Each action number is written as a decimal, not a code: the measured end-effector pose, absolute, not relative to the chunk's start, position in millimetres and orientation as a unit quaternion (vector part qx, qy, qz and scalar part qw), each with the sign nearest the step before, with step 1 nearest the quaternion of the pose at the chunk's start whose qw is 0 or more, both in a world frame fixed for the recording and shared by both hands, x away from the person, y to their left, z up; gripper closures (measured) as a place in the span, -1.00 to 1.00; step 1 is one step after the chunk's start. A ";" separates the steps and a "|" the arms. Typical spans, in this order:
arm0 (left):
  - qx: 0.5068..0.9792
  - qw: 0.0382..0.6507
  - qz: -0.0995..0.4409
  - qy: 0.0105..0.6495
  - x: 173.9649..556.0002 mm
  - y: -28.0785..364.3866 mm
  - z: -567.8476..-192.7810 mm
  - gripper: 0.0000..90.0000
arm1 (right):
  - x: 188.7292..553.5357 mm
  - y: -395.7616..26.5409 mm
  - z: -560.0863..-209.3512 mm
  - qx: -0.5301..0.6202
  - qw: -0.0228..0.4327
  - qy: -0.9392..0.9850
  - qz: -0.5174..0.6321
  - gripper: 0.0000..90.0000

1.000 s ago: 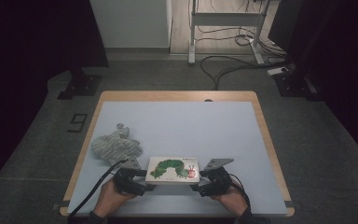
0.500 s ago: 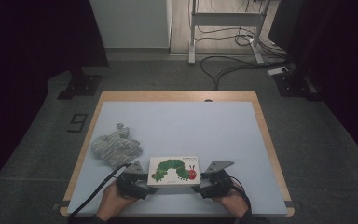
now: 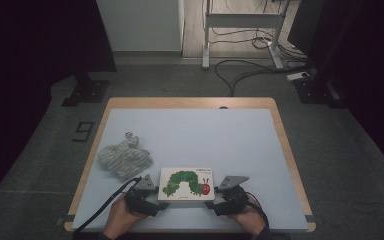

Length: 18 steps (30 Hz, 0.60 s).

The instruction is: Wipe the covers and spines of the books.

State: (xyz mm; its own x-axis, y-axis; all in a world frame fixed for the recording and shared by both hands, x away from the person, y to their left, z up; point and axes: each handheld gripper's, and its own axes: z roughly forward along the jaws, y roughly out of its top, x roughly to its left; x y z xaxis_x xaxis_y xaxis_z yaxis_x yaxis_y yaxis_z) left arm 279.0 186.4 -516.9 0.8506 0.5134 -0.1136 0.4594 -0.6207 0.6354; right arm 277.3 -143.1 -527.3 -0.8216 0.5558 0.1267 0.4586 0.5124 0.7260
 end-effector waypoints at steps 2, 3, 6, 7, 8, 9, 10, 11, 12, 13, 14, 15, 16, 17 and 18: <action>0.900 0.339 0.042 0.270 277.9 186.2 -517.0 -0.41 | 277.2 -143.6 -527.8 0.295 0.055 0.865 0.403 -0.36; 0.901 0.337 0.047 0.269 277.1 186.4 -516.7 -0.41 | 277.0 -143.8 -527.9 0.296 0.054 0.864 0.404 -0.37; 0.905 0.325 0.062 0.268 274.6 187.4 -516.5 -0.43 | 276.6 -144.0 -528.1 0.297 0.054 0.863 0.405 -0.39; 0.906 0.323 0.068 0.266 273.9 187.7 -516.6 -0.43 | 276.2 -143.5 -528.2 0.296 0.057 0.864 0.403 -0.39; 0.905 0.323 0.072 0.266 273.2 187.8 -516.7 -0.40 | 275.6 -142.8 -528.0 0.295 0.061 0.866 0.400 -0.38; 0.906 0.320 0.078 0.264 272.7 188.1 -516.6 -0.35 | 275.0 -141.9 -528.0 0.293 0.066 0.867 0.398 -0.36; 0.906 0.321 0.079 0.264 272.5 188.1 -516.8 -0.33 | 274.0 -140.9 -528.0 0.292 0.074 0.868 0.394 -0.36; 0.906 0.321 0.080 0.263 272.0 188.1 -516.8 -0.33 | 273.1 -139.9 -528.0 0.289 0.080 0.870 0.390 -0.35; 0.906 0.322 0.081 0.262 271.4 187.9 -517.0 -0.31 | 271.9 -138.7 -527.9 0.287 0.086 0.872 0.386 -0.32; 0.907 0.322 0.082 0.258 270.8 187.8 -516.8 -0.28 | 271.0 -137.7 -527.8 0.285 0.095 0.874 0.382 -0.31; 0.907 0.323 0.081 0.257 270.8 187.7 -516.6 -0.24 | 270.6 -137.1 -527.7 0.283 0.098 0.875 0.379 -0.30; 0.907 0.324 0.080 0.258 271.2 187.6 -516.6 -0.22 | 270.8 -137.0 -527.5 0.285 0.098 0.875 0.379 -0.29; 0.907 0.324 0.080 0.258 271.9 187.5 -516.6 -0.20 | 271.1 -137.0 -527.4 0.285 0.098 0.875 0.379 -0.27; 0.906 0.326 0.080 0.258 272.6 187.3 -516.6 -0.16 | 271.5 -137.0 -527.4 0.286 0.099 0.874 0.380 -0.24; 0.906 0.326 0.079 0.257 273.7 187.3 -516.5 -0.14 | 272.1 -137.2 -527.2 0.288 0.100 0.874 0.379 -0.21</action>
